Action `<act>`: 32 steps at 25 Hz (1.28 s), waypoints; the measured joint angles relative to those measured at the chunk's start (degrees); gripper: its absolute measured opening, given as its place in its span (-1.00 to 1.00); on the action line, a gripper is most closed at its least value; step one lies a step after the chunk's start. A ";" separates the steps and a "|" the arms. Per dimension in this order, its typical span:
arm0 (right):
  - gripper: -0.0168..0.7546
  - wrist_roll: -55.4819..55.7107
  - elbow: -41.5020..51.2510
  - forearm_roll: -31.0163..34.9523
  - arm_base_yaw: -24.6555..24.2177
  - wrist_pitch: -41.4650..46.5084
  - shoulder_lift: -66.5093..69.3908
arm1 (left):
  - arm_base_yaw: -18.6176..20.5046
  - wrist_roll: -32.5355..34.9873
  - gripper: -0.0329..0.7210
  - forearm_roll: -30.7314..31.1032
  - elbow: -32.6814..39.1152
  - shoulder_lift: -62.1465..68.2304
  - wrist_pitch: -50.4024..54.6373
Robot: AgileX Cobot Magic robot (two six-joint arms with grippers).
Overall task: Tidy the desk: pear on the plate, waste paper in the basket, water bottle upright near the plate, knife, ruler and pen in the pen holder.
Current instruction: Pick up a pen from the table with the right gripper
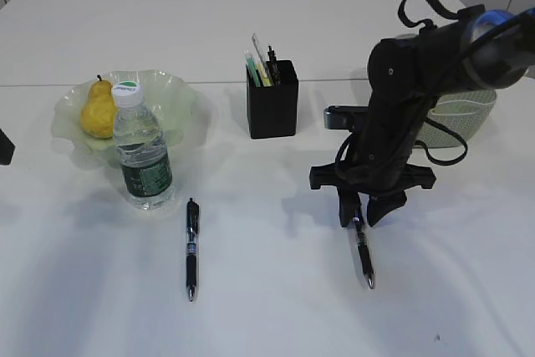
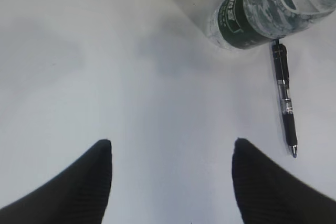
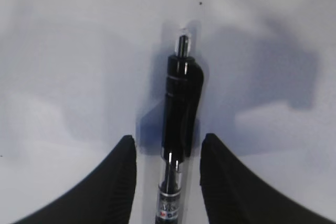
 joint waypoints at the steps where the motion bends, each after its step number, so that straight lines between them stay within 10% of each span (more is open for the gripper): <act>1: -0.17 0.00 0.00 0.00 0.00 0.00 0.14 | 0.00 0.00 0.43 0.00 0.00 0.00 0.00; 32: -0.82 -1.72 -0.10 -1.06 0.00 -0.24 0.33 | 0.00 0.00 0.43 0.00 0.00 0.00 0.00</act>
